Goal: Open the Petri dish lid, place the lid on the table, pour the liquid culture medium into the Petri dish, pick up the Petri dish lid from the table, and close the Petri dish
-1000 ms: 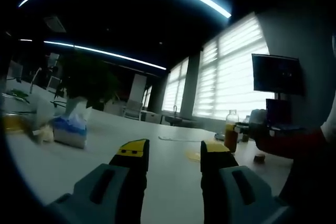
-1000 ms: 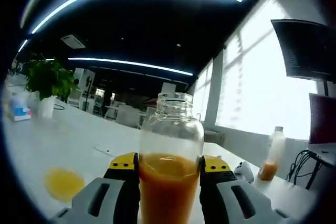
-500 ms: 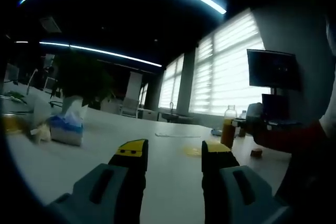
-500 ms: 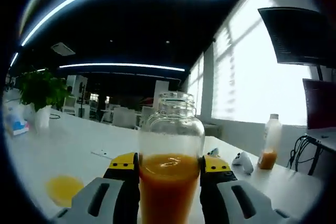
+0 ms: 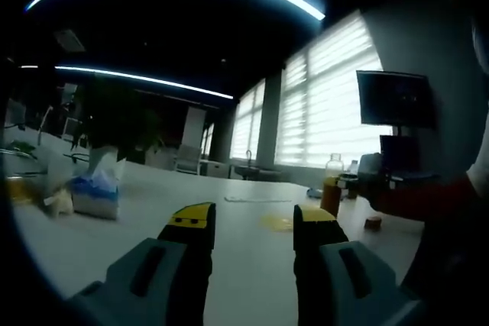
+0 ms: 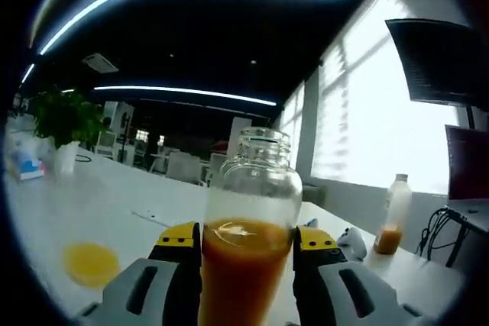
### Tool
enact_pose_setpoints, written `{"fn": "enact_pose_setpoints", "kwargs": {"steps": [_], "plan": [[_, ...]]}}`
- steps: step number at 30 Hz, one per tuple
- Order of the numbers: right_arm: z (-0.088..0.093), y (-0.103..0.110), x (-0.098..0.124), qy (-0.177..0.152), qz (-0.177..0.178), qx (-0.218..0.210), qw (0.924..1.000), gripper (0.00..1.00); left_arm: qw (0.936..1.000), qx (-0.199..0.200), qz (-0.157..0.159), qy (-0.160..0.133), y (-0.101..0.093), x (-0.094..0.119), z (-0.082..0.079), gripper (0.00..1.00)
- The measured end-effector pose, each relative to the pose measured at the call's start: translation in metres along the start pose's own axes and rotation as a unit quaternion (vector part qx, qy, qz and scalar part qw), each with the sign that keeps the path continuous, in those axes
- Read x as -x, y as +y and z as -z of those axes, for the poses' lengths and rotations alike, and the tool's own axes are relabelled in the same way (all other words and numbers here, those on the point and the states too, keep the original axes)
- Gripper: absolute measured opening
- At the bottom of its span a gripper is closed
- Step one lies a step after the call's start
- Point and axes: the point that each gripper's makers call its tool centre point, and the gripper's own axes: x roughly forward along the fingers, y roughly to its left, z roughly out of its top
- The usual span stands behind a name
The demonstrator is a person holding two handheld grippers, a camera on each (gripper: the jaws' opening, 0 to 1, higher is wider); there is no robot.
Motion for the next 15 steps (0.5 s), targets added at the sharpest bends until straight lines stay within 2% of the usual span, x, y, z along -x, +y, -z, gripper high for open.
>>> {"fn": "enact_pose_setpoints", "kwargs": {"steps": [3,8,11,15], "plan": [[-0.004,0.001,0.003,-0.002,-0.011,-0.002,0.9999,0.49,1.0000,-0.007,-0.002,0.001,0.000,-0.002,-0.001,0.32],[-0.013,-0.004,0.001,-0.006,-0.021,-0.009,0.9997,0.49,0.9999,-0.011,-0.004,-0.004,-0.001,-0.007,-0.008,0.32],[-0.022,-0.006,0.004,-0.013,-0.031,-0.016,0.9993,0.53,0.9998,-0.017,-0.006,-0.008,-0.001,-0.010,-0.013,0.32],[-0.030,-0.009,0.009,-0.014,-0.053,-0.002,0.9985,0.57,0.9994,-0.028,-0.015,-0.014,0.000,-0.012,-0.021,0.32]]}}
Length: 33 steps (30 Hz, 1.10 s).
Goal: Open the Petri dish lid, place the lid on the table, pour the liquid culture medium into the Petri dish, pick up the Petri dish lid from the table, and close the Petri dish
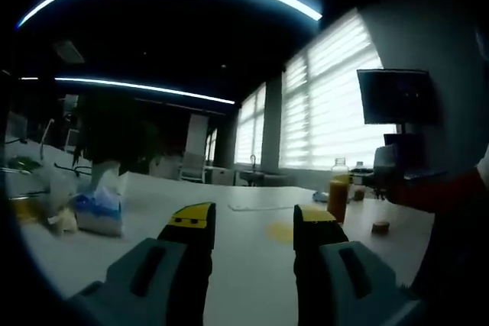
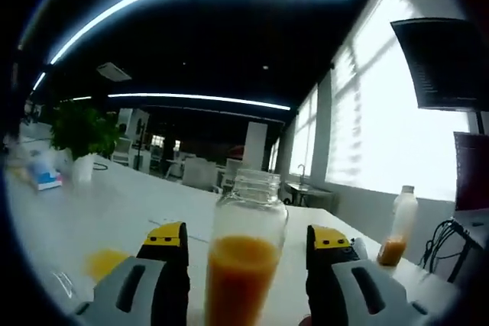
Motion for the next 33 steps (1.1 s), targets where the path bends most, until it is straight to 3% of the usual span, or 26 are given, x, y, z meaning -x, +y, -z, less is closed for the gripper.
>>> {"fn": "enact_pose_setpoints", "kwargs": {"steps": [7,8,11,18,25,27,33], "plan": [[-0.022,-0.017,0.027,-0.022,-0.014,-0.002,0.9997,0.59,0.9998,-0.014,-0.014,-0.002,0.007,-0.001,-0.008,0.33],[-0.028,-0.030,0.032,-0.035,0.002,0.014,0.9993,0.60,0.9998,-0.016,-0.015,-0.001,0.008,-0.001,-0.009,0.33],[-0.030,-0.043,0.038,-0.035,0.001,0.019,0.9992,0.60,0.9996,-0.020,-0.017,0.003,0.012,0.000,-0.009,0.33],[-0.042,-0.071,0.071,-0.056,0.014,-0.009,0.9983,0.62,0.9994,-0.022,-0.026,0.002,0.017,0.006,-0.011,0.33],[-0.027,-0.077,0.097,-0.054,0.020,-0.017,0.9982,0.65,0.9994,-0.019,-0.026,0.012,0.017,0.010,-0.004,0.33],[-0.022,-0.075,0.106,-0.063,0.021,-0.008,0.9978,0.69,0.9992,-0.020,-0.031,0.015,0.019,0.010,-0.002,0.33],[-0.002,-0.076,0.133,-0.043,0.024,-0.022,0.9986,0.70,0.9980,-0.019,-0.059,0.015,0.029,0.011,0.000,0.34]]}}
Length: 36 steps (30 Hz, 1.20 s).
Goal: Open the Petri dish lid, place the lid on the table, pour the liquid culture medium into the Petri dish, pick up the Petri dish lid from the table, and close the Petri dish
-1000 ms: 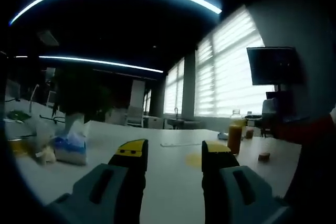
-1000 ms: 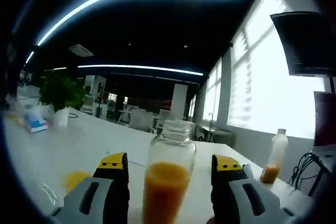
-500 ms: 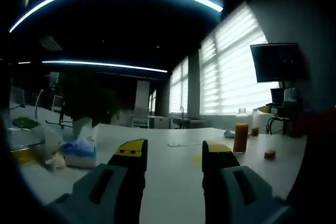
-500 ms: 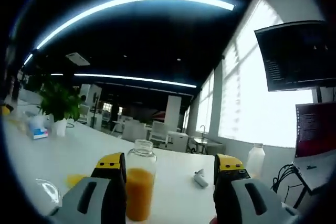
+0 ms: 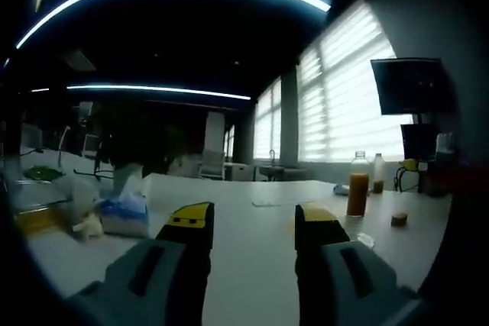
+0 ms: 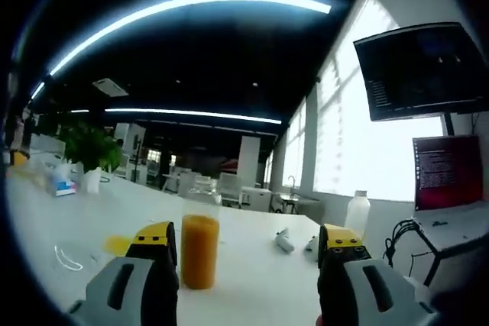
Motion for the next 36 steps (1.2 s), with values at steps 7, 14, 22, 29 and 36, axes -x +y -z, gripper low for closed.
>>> {"fn": "enact_pose_setpoints", "kwargs": {"steps": [7,14,22,29,36], "plan": [[0.007,0.001,0.025,0.008,0.013,0.005,0.9999,0.68,0.9996,0.011,-0.025,-0.003,0.011,0.003,0.003,0.34],[0.014,-0.009,0.034,0.013,0.032,-0.013,0.9993,0.67,0.9996,0.013,-0.026,-0.006,0.011,0.004,0.003,0.34],[0.016,-0.014,0.035,0.017,0.034,-0.015,0.9992,0.66,0.9996,0.012,-0.023,-0.007,0.010,0.004,0.001,0.34],[-0.010,0.012,0.025,-0.004,-0.066,0.010,0.9978,0.62,0.9999,-0.005,0.015,0.002,0.000,-0.004,-0.004,0.34],[-0.033,0.035,0.014,-0.002,-0.141,0.049,0.9888,0.67,0.9902,-0.018,0.138,0.000,-0.032,-0.018,-0.018,0.40]]}}
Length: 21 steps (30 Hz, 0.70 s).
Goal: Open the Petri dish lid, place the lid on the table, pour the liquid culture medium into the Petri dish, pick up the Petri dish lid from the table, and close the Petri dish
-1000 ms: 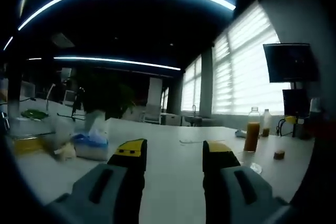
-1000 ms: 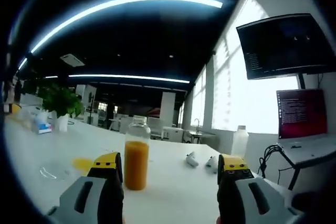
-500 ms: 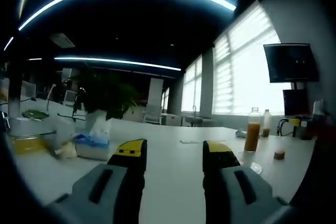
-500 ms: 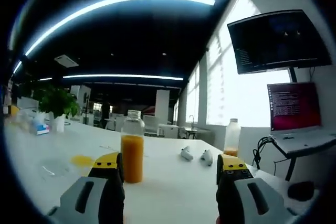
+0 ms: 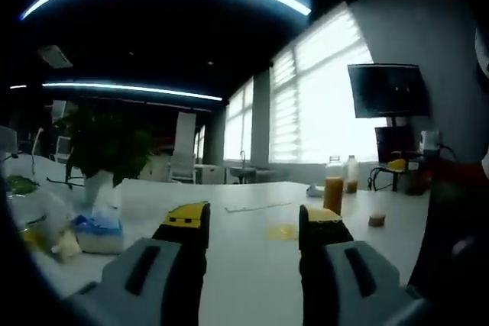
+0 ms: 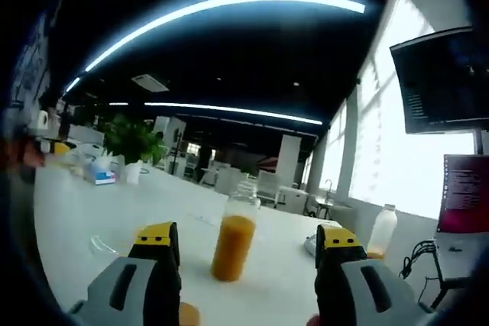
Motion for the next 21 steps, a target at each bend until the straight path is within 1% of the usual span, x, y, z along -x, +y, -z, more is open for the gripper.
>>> {"fn": "enact_pose_setpoints", "kwargs": {"steps": [2,3,4,6,8,10,11,12,13,14,15,16,18,20,21], "plan": [[-0.006,0.014,-0.005,0.001,-0.037,0.000,0.9993,0.67,0.9996,-0.006,0.027,0.006,-0.008,-0.006,-0.001,0.40],[-0.008,0.021,-0.007,-0.001,-0.055,-0.003,0.9985,0.67,0.9990,-0.018,0.039,0.013,-0.011,-0.008,0.000,0.41],[-0.008,0.027,-0.009,0.001,-0.069,-0.011,0.9975,0.67,0.9982,-0.022,0.054,0.018,-0.016,-0.011,0.002,0.41],[-0.006,0.048,-0.011,0.010,-0.121,-0.014,0.9925,0.67,0.9958,-0.023,0.082,0.032,-0.025,-0.015,0.007,0.43],[-0.002,0.064,-0.014,0.024,-0.154,-0.009,0.9877,0.67,0.9927,-0.019,0.112,0.040,-0.035,-0.018,0.010,0.45],[0.001,0.089,-0.014,0.033,-0.212,-0.007,0.9767,0.67,0.9894,-0.020,0.135,0.051,-0.042,-0.021,0.014,0.46],[0.002,0.095,-0.015,0.037,-0.226,-0.009,0.9734,0.68,0.9867,-0.023,0.150,0.058,-0.047,-0.022,0.017,0.47],[0.003,0.104,-0.016,0.041,-0.245,-0.009,0.9685,0.68,0.9836,-0.024,0.166,0.066,-0.052,-0.023,0.020,0.47],[0.005,0.115,-0.016,0.046,-0.271,-0.009,0.9615,0.68,0.9808,-0.027,0.178,0.075,-0.055,-0.023,0.025,0.48],[0.008,0.123,-0.018,0.055,-0.287,-0.010,0.9563,0.69,0.9782,-0.032,0.187,0.083,-0.058,-0.025,0.029,0.49],[0.010,0.132,-0.021,0.056,-0.305,-0.005,0.9505,0.69,0.9741,-0.040,0.202,0.094,-0.062,-0.026,0.034,0.49],[0.014,0.140,-0.021,0.067,-0.325,-0.010,0.9433,0.70,0.9717,-0.039,0.210,0.101,-0.064,-0.026,0.037,0.50],[0.020,0.150,-0.026,0.075,-0.342,-0.007,0.9365,0.71,0.9675,-0.042,0.223,0.111,-0.068,-0.030,0.044,0.51],[0.028,0.163,-0.026,0.094,-0.374,-0.013,0.9227,0.73,0.9620,-0.035,0.242,0.122,-0.073,-0.034,0.050,0.52],[0.032,0.166,-0.028,0.101,-0.381,-0.015,0.9190,0.73,0.9592,-0.036,0.250,0.128,-0.075,-0.036,0.053,0.53]]}}
